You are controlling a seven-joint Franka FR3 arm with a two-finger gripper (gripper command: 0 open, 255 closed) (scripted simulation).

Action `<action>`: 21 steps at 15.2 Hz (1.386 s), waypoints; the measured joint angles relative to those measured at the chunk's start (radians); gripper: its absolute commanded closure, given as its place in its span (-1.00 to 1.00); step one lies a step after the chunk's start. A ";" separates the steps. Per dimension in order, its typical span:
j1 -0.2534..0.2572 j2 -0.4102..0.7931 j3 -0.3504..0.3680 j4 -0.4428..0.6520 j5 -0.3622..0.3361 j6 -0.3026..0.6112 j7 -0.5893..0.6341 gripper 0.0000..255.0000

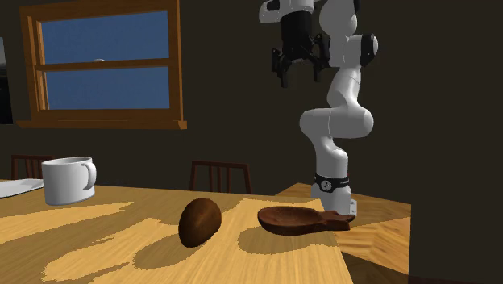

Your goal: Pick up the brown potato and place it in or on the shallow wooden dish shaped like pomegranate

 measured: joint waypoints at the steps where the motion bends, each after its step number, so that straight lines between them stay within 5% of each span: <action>1: 0.000 0.000 0.000 0.000 0.000 0.000 0.000 -1.00; 8: 0.015 0.206 -0.019 0.035 -0.039 0.138 -0.079 -1.00; 21: 0.032 0.711 -0.035 0.287 -0.100 0.332 -0.229 -1.00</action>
